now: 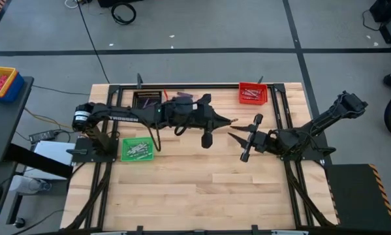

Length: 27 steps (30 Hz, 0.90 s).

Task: Sort crayons
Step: Put the pink crayon into the red bin

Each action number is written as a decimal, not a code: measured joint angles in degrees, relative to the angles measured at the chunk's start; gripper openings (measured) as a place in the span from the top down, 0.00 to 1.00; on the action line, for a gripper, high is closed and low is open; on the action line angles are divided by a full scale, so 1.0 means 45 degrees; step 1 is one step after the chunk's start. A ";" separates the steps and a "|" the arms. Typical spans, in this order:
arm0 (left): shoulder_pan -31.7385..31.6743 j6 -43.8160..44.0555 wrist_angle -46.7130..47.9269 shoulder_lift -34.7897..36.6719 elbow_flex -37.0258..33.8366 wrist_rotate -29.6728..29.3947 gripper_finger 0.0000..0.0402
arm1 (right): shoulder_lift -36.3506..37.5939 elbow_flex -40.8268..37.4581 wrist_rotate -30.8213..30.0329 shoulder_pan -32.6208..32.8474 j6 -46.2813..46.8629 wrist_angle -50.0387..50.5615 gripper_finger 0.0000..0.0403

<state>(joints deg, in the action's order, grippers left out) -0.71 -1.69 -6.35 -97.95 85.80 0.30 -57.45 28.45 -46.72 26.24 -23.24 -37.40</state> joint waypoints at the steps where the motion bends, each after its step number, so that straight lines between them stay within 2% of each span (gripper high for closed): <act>1: 0.0080 0.0000 -0.0226 0.0000 0.0000 0.0000 0.93 | 0.0000 0.0000 0.0000 0.0000 0.0185 -0.0157 0.71; 4: 0.0294 -0.0101 -0.0562 -0.0019 0.0000 -0.0003 0.93 | 0.0000 0.0000 0.0528 -0.0064 0.0757 -0.0475 0.69; 9: 0.0690 -0.0136 -0.1146 -0.0053 0.0000 0.0005 0.92 | 0.0000 0.0000 0.2500 -0.0365 0.1551 -0.1053 0.65; 15: 0.1281 -0.0260 -0.1740 -0.0053 0.0000 0.0003 0.92 | 0.0000 0.0001 0.2970 -0.0672 0.2208 -0.1217 0.64; 21: 0.1583 -0.0424 -0.2916 -0.0668 0.0015 0.0028 0.92 | -0.0010 0.0000 0.5398 -0.0787 0.2283 -0.1518 0.65; 27: 0.1540 -0.0432 -0.3314 -0.1032 0.0010 -0.0006 0.92 | -0.0010 0.0000 0.5559 -0.0792 0.2283 -0.1596 0.65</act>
<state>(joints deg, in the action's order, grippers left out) 6.22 -3.64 -21.26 -102.60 85.84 0.27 -57.49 28.45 -21.71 22.68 -12.97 -44.58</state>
